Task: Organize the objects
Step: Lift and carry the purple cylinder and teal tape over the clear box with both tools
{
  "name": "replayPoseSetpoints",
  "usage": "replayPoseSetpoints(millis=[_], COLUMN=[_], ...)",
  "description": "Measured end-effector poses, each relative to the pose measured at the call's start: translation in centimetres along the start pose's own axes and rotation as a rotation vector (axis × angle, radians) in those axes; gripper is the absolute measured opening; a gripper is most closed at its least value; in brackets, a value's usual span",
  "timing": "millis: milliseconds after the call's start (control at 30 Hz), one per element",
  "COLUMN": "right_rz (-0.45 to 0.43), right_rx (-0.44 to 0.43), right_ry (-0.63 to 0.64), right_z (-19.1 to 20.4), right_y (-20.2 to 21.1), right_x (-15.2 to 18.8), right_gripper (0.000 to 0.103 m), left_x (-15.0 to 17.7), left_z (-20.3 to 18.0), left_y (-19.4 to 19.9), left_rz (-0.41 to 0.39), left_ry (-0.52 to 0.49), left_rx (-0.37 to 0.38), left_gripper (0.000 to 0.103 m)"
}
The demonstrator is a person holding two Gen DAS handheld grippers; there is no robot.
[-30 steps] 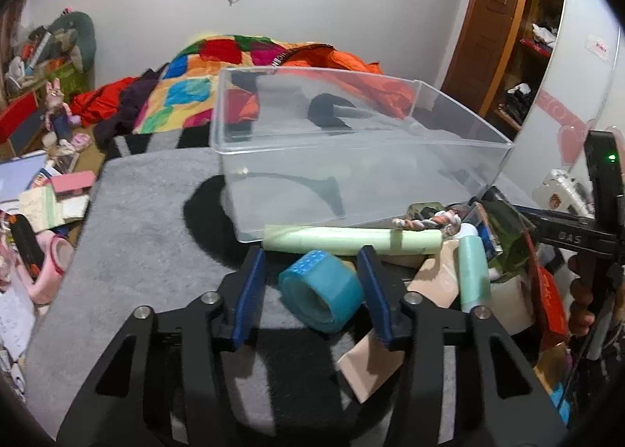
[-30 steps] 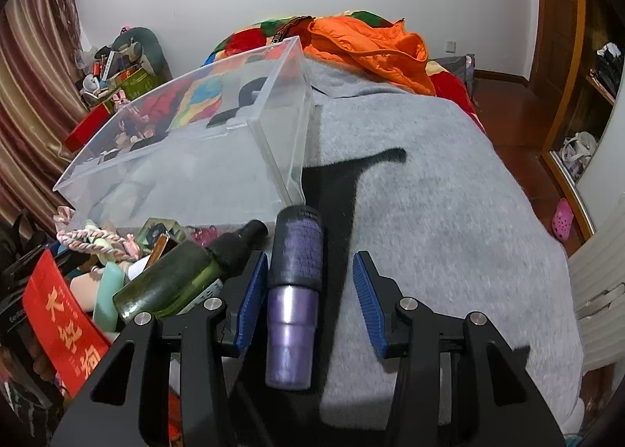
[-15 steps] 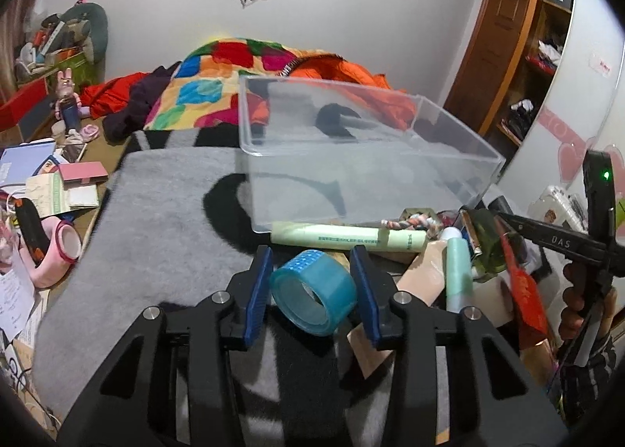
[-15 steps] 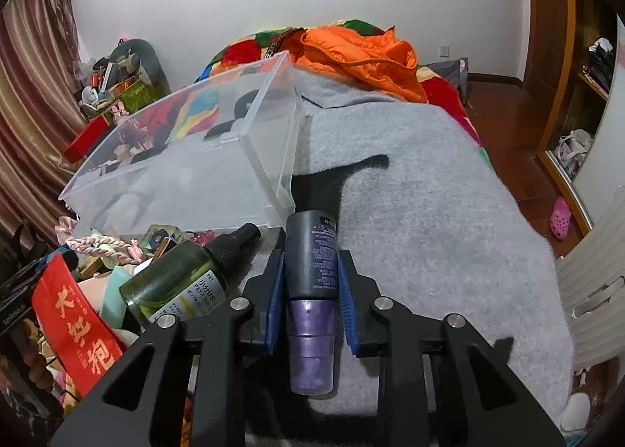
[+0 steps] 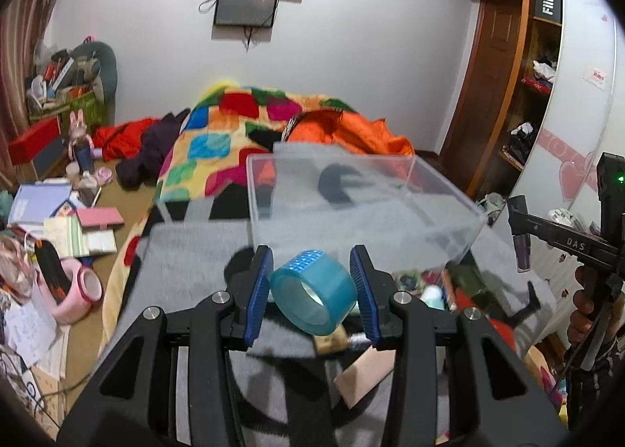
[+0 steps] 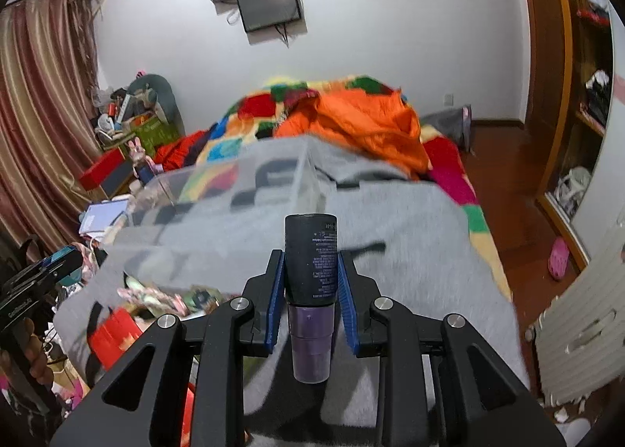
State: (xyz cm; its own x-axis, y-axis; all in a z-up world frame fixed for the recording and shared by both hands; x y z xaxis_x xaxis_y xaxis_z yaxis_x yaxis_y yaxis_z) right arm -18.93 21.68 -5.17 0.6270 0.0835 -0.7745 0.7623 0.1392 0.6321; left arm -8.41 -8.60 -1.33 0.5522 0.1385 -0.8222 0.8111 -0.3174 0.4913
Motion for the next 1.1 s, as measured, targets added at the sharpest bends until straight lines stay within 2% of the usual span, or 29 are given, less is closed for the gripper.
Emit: replayPoseSetpoints(millis=[367, 667, 833, 1100], right_rz=[-0.117, -0.147, -0.129, 0.003], right_rx=[-0.045, -0.054, -0.045, -0.013], right_ry=[0.049, 0.099, 0.140, 0.218], right_z=[2.6, 5.6, 7.1, 8.4], right_y=[1.3, -0.7, -2.8, -7.3], right_x=[-5.2, -8.1, -8.2, -6.0], right_gripper=[0.023, 0.023, 0.023, 0.023], left_x=[-4.3, -6.0, -6.0, -4.7], left_z=[-0.7, -0.4, 0.3, 1.6], left_y=[-0.4, -3.3, -5.6, -8.7], left_rz=[-0.060, -0.031, 0.008, 0.082], left_ry=[-0.034, -0.054, -0.042, -0.014], left_rx=[0.003, -0.012, -0.018, -0.012], left_gripper=[0.041, 0.041, 0.041, 0.041])
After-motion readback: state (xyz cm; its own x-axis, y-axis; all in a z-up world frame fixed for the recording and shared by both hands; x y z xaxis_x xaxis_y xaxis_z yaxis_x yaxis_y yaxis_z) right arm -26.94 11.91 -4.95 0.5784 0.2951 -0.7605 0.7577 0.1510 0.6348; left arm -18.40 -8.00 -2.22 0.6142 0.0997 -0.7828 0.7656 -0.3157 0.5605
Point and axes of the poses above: each gripper's, at about its wrist camera, not at the fingertips, and y roughly against the way its jaws point, z to its left, x to its underside, the point moved 2 cm from there along -y, roughly the way its jaws point, and after that the axes turned 14 degrees about x, right-handed, at the moved point
